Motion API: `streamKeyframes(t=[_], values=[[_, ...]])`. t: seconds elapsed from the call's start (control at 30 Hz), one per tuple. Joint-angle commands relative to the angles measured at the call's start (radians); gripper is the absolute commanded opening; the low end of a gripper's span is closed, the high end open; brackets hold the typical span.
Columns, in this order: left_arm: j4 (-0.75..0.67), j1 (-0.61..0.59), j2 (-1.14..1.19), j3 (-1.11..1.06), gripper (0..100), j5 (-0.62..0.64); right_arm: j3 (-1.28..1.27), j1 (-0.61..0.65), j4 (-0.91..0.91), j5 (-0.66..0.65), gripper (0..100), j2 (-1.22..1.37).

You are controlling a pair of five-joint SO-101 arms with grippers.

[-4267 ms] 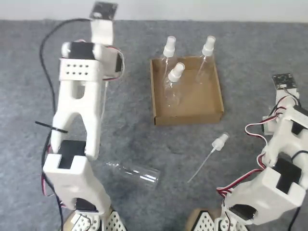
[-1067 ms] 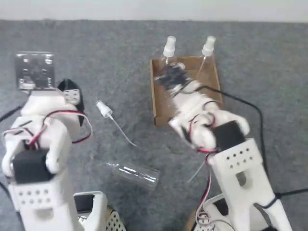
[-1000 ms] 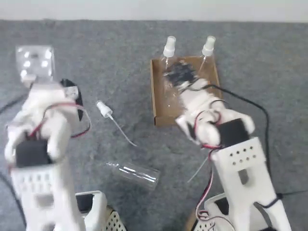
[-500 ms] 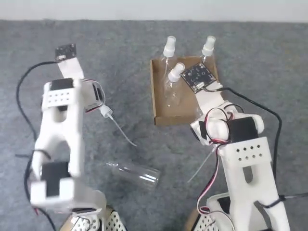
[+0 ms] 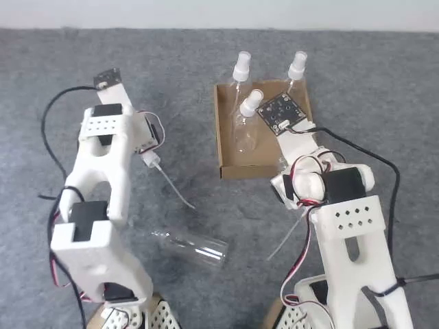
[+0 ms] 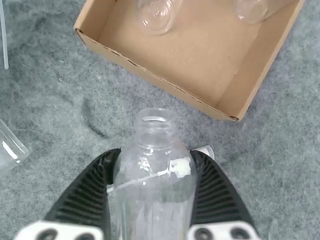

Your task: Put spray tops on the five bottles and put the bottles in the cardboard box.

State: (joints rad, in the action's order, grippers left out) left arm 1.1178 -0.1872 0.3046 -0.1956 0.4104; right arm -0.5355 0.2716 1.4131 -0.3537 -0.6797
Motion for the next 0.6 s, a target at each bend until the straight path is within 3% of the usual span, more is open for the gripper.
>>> streamKeyframes(t=[0.0,0.2,0.37,0.57], values=[[-0.04,0.014,0.031,0.056,14,0.026,0.005,-0.007,-0.005,-0.015,0.6,-0.03],[-0.052,0.018,0.097,0.067,14,0.028,0.005,-0.007,-0.005,-0.015,0.6,-0.03],[-0.057,0.021,0.094,0.074,1,0.025,0.003,-0.007,-0.005,-0.014,0.6,-0.03],[-0.011,0.037,0.094,0.171,1,0.002,0.003,-0.007,-0.004,-0.012,0.6,-0.03]])
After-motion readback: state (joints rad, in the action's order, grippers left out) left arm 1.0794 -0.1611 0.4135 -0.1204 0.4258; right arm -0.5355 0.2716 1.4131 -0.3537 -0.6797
